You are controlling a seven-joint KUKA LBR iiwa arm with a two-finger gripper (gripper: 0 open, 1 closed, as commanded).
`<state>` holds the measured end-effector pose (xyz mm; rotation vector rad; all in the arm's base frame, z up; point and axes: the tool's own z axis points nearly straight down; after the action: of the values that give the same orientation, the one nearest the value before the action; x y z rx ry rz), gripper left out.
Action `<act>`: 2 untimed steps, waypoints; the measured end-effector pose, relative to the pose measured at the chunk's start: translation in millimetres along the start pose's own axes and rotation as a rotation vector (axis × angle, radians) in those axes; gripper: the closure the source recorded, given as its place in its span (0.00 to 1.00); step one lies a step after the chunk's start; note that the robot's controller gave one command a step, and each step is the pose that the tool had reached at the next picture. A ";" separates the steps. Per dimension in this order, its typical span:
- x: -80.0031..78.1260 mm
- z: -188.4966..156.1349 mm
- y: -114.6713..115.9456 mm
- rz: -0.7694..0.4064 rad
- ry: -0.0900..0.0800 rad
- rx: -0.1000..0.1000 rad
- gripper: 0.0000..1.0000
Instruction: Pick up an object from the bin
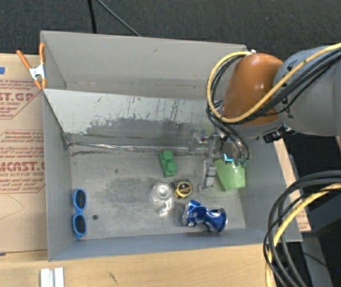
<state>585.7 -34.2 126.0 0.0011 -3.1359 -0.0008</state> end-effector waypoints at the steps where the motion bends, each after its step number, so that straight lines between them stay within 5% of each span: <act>1: 84.6 52.5 23.5 -0.304 -0.020 0.004 0.00; 2: 91.6 52.0 20.8 -0.242 -0.032 0.005 0.00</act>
Offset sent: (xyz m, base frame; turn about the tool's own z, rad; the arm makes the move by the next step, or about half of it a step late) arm -0.0892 0.0234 -0.0553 -0.3047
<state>493.8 -13.5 74.5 0.3838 -3.1449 0.0056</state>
